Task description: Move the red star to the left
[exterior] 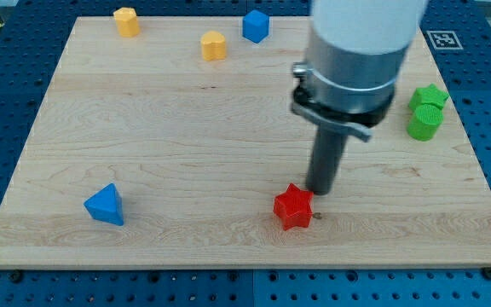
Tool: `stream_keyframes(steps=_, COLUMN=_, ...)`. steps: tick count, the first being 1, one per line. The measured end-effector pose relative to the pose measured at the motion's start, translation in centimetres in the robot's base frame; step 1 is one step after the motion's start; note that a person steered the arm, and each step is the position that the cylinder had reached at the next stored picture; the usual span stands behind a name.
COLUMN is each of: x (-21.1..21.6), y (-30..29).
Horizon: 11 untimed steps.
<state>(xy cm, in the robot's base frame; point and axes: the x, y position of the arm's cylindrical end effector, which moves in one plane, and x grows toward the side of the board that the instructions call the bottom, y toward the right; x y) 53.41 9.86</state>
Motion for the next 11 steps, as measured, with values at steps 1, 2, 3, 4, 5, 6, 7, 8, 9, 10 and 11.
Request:
stream_keyframes(steps=1, x=1.2, y=0.9)
stream_keyframes(steps=2, x=3.7, y=0.7)
stream_keyframes(steps=3, x=4.6, y=-0.3)
stream_keyframes(steps=4, x=3.6, y=-0.6)
stream_keyframes(steps=5, x=3.5, y=-1.8)
stream_keyframes(steps=6, x=3.5, y=-4.6)
stream_keyframes(steps=7, x=3.5, y=-6.8)
stream_keyframes(steps=8, x=3.5, y=-6.4)
stream_keyframes(steps=9, x=3.5, y=-4.7)
stream_keyframes(steps=10, x=3.5, y=-4.7)
stream_keyframes(steps=11, x=3.4, y=-4.7)
